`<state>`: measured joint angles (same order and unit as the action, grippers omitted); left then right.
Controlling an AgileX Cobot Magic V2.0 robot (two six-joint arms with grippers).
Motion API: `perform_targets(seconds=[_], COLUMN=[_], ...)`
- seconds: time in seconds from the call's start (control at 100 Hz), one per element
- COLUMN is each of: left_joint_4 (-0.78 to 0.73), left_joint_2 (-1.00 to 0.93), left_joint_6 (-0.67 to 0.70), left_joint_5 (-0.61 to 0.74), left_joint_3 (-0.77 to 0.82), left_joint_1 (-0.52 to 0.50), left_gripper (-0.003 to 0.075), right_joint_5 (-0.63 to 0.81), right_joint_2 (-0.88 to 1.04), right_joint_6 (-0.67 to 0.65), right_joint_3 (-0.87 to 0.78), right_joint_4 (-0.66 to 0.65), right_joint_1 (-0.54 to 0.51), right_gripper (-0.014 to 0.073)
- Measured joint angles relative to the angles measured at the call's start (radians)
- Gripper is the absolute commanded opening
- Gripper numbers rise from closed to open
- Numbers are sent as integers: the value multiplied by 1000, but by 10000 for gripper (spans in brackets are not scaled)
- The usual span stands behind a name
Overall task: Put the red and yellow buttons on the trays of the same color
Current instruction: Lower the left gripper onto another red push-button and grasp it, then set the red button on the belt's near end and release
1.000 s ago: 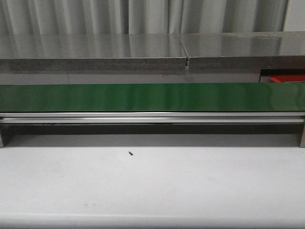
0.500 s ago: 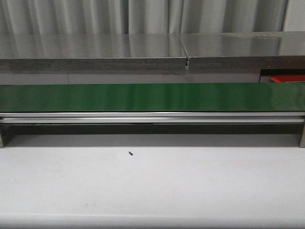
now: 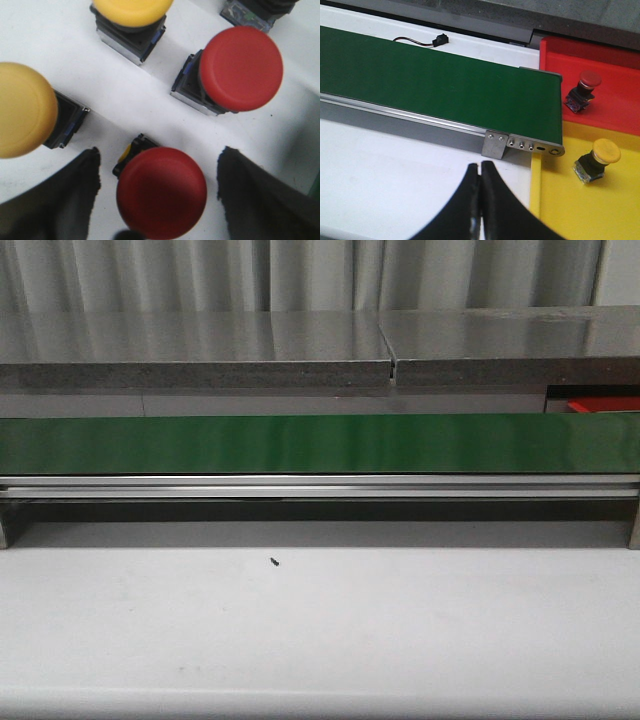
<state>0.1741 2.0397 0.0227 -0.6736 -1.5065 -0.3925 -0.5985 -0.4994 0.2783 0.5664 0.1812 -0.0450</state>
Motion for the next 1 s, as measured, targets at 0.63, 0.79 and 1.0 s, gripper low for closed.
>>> perform_targets(seconds=[0.63, 0.79, 1.0], left_joint_4=[90, 160, 166], left_joint_2=[-186, -270, -278], left_joint_6=[-113, -172, -185], left_joint_5=[-102, -124, -142], left_joint_3=[0, 0, 0], left_joint_1=[0, 16, 104], left_gripper=[-19, -19, -19], right_joint_5=[0, 0, 0], right_joint_2=[0, 0, 0], right_joint_6=[0, 0, 0], right_joint_3=[0, 0, 0], right_joint_4=[0, 0, 0], right_joint_1=[0, 0, 0], right_gripper=[-118, -118, -118])
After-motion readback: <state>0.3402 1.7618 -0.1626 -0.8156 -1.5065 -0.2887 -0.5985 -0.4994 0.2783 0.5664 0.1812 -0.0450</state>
